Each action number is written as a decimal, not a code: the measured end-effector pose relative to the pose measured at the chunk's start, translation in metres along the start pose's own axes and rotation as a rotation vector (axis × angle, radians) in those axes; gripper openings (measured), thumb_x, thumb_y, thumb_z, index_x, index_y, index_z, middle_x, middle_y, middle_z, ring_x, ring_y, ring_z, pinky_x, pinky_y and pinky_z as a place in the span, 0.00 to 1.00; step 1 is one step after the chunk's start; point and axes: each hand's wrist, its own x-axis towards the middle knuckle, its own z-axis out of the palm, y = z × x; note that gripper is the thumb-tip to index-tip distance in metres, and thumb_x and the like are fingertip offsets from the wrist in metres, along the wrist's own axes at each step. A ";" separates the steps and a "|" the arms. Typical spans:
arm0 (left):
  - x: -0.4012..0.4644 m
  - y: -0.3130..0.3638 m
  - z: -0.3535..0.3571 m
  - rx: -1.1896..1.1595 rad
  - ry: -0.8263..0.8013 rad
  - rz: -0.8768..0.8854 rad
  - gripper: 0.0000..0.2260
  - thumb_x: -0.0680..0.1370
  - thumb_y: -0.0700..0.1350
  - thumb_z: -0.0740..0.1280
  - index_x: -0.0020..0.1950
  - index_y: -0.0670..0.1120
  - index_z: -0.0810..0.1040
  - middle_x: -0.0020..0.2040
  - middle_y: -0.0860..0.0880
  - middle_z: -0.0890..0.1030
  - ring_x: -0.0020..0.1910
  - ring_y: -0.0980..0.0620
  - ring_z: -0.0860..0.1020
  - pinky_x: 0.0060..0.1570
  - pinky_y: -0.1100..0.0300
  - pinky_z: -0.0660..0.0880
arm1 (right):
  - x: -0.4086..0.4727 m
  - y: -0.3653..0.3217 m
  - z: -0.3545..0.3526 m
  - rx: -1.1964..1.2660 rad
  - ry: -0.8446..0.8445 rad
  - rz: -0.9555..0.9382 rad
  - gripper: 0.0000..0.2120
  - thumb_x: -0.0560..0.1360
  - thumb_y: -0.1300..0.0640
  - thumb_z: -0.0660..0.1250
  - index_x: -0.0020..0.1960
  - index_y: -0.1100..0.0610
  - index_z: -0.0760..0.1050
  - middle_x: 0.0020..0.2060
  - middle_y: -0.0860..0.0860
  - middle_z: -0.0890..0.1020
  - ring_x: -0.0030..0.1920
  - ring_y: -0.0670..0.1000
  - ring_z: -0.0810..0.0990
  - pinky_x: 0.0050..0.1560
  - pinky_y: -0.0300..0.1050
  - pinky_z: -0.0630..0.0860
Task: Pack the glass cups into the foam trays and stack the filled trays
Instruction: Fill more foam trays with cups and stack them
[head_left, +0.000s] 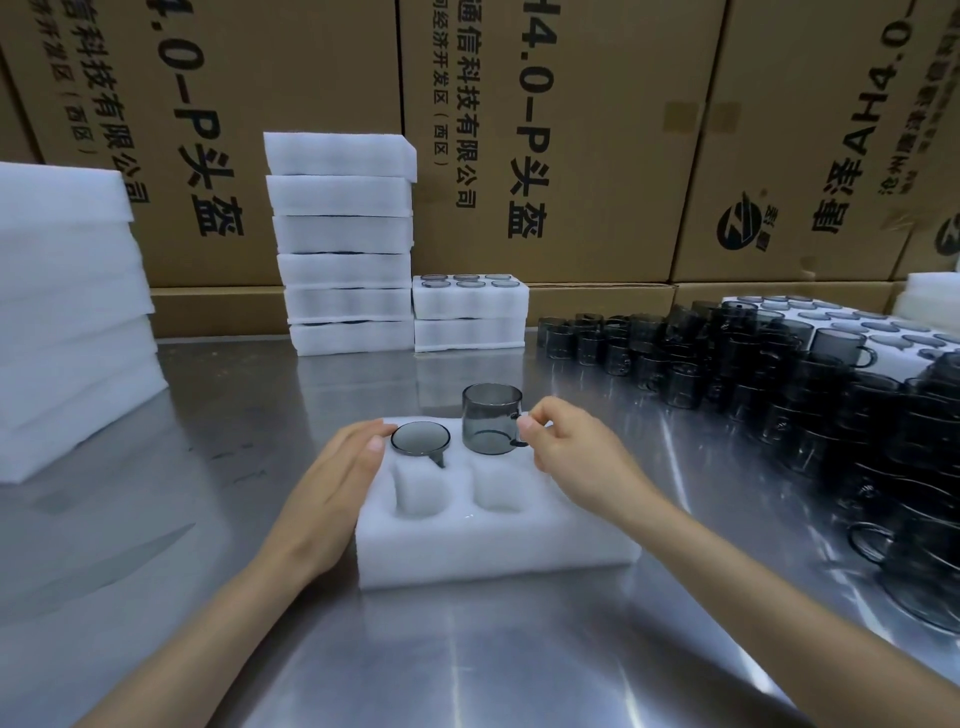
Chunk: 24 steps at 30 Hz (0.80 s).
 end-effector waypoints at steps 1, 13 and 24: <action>0.000 0.000 0.000 0.004 0.000 0.001 0.14 0.78 0.59 0.52 0.58 0.63 0.74 0.60 0.68 0.74 0.63 0.69 0.68 0.56 0.80 0.61 | 0.000 0.000 0.000 -0.017 0.001 0.001 0.13 0.79 0.44 0.55 0.39 0.47 0.67 0.48 0.53 0.78 0.35 0.49 0.73 0.34 0.43 0.64; -0.001 0.003 0.000 0.025 -0.009 0.034 0.13 0.81 0.55 0.52 0.59 0.63 0.73 0.60 0.68 0.74 0.63 0.69 0.68 0.57 0.79 0.61 | 0.000 -0.004 0.005 -0.108 0.028 -0.018 0.12 0.79 0.45 0.57 0.43 0.50 0.72 0.35 0.44 0.75 0.45 0.48 0.75 0.35 0.40 0.66; 0.002 0.007 -0.004 0.044 -0.014 -0.015 0.13 0.80 0.61 0.53 0.58 0.63 0.73 0.60 0.68 0.73 0.63 0.70 0.68 0.58 0.78 0.62 | 0.006 0.001 -0.013 -0.210 0.153 -0.117 0.12 0.78 0.41 0.56 0.45 0.45 0.75 0.36 0.41 0.77 0.46 0.51 0.77 0.41 0.45 0.71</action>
